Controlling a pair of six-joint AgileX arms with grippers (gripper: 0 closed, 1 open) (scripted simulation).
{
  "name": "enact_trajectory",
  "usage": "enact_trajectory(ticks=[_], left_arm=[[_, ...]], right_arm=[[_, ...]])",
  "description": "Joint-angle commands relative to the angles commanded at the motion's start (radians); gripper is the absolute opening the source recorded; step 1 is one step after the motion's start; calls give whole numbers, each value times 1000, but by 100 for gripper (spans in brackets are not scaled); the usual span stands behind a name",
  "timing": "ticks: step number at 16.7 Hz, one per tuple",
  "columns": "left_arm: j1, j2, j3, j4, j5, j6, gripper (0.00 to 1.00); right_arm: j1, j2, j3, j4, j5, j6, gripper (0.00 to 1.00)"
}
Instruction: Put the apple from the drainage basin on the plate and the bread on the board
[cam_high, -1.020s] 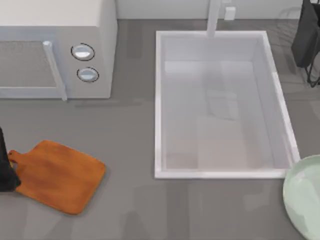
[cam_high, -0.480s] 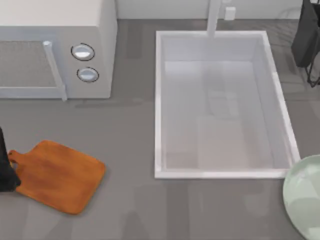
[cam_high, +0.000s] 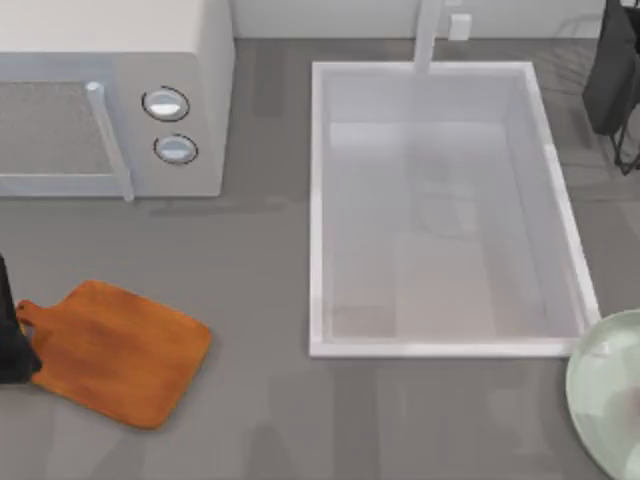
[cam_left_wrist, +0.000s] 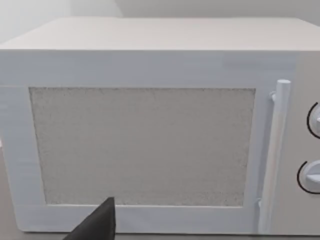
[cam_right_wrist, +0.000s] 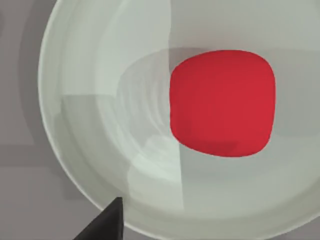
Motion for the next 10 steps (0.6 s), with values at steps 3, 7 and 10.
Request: enact_trajectory(ticks=[3,7,10], left_arm=[[0,0,0,0,0,0,100],[0,0,0,0,0,0,100],[0,0,0,0,0,0,100]], right_arm=[[1,1,0,0,0,0,100],[-4,-54,-49,56,0,-5,100],[-15,-200,-159,183,0,-16,100]])
